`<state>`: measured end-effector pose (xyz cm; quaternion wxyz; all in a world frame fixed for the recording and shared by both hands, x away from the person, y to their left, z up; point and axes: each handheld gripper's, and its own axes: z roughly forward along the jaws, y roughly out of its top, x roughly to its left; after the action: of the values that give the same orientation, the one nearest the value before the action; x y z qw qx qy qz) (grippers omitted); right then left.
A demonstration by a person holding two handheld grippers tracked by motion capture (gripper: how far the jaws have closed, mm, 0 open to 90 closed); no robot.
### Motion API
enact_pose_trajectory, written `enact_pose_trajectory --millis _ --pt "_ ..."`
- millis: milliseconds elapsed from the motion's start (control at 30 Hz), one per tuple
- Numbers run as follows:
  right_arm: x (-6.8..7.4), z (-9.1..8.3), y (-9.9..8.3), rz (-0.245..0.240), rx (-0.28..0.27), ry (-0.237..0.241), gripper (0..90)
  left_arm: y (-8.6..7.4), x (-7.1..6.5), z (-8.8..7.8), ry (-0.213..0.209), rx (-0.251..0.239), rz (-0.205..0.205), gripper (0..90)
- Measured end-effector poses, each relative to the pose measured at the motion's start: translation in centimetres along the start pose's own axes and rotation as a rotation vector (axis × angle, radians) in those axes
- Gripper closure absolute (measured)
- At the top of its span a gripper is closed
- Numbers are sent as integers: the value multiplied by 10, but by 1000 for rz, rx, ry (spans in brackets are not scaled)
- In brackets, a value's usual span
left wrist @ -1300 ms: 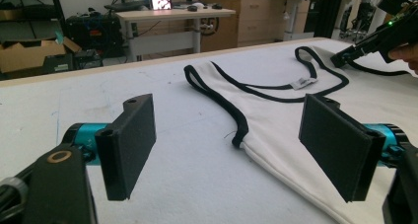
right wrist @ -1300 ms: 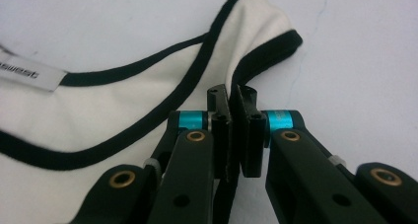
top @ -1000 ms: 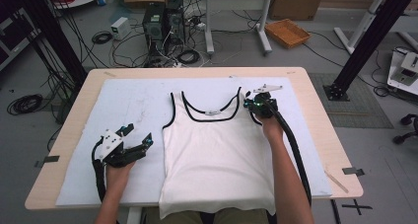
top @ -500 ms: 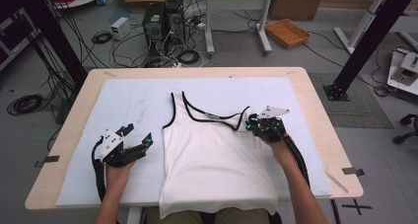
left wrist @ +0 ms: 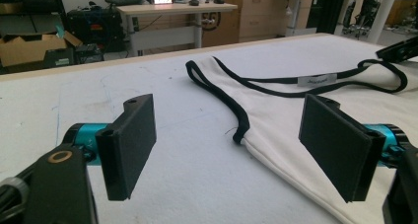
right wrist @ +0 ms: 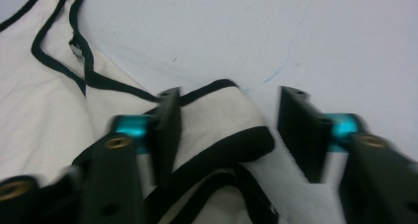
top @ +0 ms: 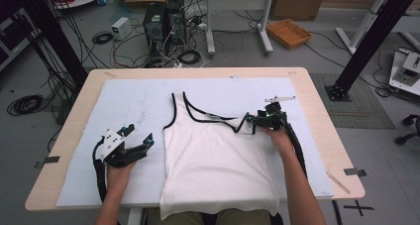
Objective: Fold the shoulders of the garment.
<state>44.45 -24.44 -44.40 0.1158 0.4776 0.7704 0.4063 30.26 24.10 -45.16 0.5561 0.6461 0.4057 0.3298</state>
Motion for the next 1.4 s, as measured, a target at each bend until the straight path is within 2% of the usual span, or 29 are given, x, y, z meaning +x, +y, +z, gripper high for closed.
enact_pose_trajectory --millis 33,67,100,133,167,200,233,267,300,367,433,467,533,600,633,667,700,733,767,800,833,900,967,1000,1100,1167,1267,1300,1400 --pt "0 0 0 -17 -4 2 798 0 0 0 0 -2 1 221" --pt "2 -2 0 -20 -29 6 847 0 0 0 -3 1 6 221" --pt "4 -5 0 -28 -55 26 854 0 0 0 -3 1 6 221" --pt "7 -10 1 -63 -83 34 854 0 0 0 -3 1 12 221" --pt "7 -10 1 -63 -83 34 854 0 0 0 -3 1 12 221" --pt "18 -21 1 -177 -118 15 846 0 -1 0 -7 0 12 221" --pt "24 -27 0 -238 -136 14 835 0 -1 0 -5 0 12 221" --pt "24 -27 0 -238 -136 14 835 0 -1 0 -5 0 12 221" --pt "34 -39 -5 -330 -170 28 835 0 -1 0 -5 0 13 221" --pt "37 -45 -9 -350 -192 46 835 0 -1 0 -5 1 14 221" --pt "42 -57 -25 -379 -216 112 835 0 -1 -1 -3 -1 11 221" --pt "42 -57 -25 -379 -216 112 835 0 -1 -1 -3 -1 11 220" --pt "45 -62 -43 -419 -192 173 814 0 -1 -1 -4 4 3 221" --pt "45 -62 -48 -440 -170 174 793 0 -1 -2 -2 4 2 221" --pt "46 -62 -56 -465 -130 193 704 1 -1 -2 -6 11 -13 221" --pt "46 -62 -56 -465 -130 193 704 1 -1 -2 -6 11 -13 221" --pt "46 -65 -60 -444 -100 244 617 1 -1 -3 -12 19 -18 221" --pt "46 -65 -60 -444 -100 244 617 1 -2 -4 -17 24 -27 221" --pt "45 -74 -64 -415 -117 267 555 1 -3 -5 -21 30 -33 221" --pt "44 -79 -65 -398 -142 265 544 1 -3 -5 -21 30 -33 224" --pt "44 -79 -65 -398 -142 265 544 1 -3 -5 -23 35 -34 224" --pt "43 -89 -64 -373 -202 253 538 2 -4 -6 -31 36 -56 225" --pt "43 -91 -64 -364 -222 249 541 2 -4 -6 -34 31 -61 232" --pt "46 -88 -61 -342 -251 230 563 4 -4 -7 -34 21 -66 239" --pt "56 -67 -58 -369 -173 192 645 9 -3 -5 -27 14 -86 240" --pt "61 -54 -58 -427 -84 175 769 16 0 2 -40 39 -116 248" --pt "63 -46 -63 -481 26 173 867 25 3 15 -57 85 -136 261" --pt "63 -46 -63 -481 26 173 867 25 3 15 -57 85 -136 261" --pt "61 -51 -65 -511 49 197 871 38 6 33 -81 137 -141 261"
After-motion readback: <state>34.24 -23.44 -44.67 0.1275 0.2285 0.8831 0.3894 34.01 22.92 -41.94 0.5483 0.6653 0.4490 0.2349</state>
